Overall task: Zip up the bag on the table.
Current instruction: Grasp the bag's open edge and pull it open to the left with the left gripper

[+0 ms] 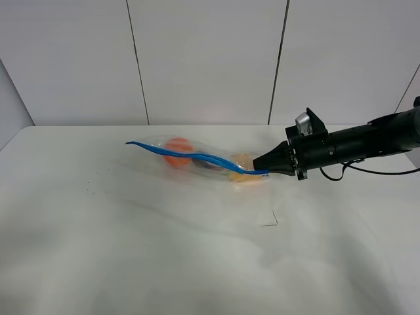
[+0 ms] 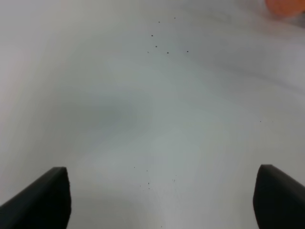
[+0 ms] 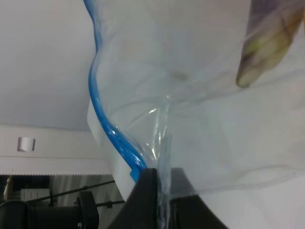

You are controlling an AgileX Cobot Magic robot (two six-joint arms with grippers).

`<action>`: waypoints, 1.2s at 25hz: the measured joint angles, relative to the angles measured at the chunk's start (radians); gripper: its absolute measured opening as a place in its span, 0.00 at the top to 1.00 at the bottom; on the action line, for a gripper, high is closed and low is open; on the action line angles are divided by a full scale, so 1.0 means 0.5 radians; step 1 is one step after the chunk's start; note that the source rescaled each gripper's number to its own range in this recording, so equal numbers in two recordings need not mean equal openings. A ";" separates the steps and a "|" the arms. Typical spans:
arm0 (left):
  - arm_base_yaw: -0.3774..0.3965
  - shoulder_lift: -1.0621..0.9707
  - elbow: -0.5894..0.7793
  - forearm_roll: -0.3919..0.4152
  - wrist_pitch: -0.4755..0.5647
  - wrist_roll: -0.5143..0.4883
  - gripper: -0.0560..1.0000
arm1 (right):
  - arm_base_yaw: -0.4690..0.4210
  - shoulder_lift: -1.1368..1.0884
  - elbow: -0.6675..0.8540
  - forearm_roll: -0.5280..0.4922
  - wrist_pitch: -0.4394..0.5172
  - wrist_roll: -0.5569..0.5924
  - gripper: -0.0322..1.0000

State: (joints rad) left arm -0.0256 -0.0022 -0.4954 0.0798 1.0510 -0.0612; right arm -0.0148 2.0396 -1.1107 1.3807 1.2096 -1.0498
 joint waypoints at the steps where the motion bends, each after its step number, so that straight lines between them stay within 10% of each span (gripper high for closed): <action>1: 0.000 0.000 0.000 0.000 0.000 0.000 0.04 | 0.000 0.000 0.000 0.000 0.000 0.000 0.96; 8: 0.000 0.018 -0.046 0.000 -0.024 0.000 0.04 | 0.000 0.000 0.000 0.011 0.000 0.005 0.96; 18: 0.000 0.983 -0.928 -0.043 -0.106 0.215 0.04 | 0.000 0.000 0.000 0.028 0.000 0.005 0.96; 30: 0.000 1.904 -1.231 -0.058 -0.220 1.892 0.04 | 0.000 0.000 0.000 0.027 0.000 0.005 0.96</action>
State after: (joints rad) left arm -0.0256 0.9496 -1.1111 0.0510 0.9411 0.8850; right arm -0.0148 2.0396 -1.1107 1.3944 1.2096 -1.0472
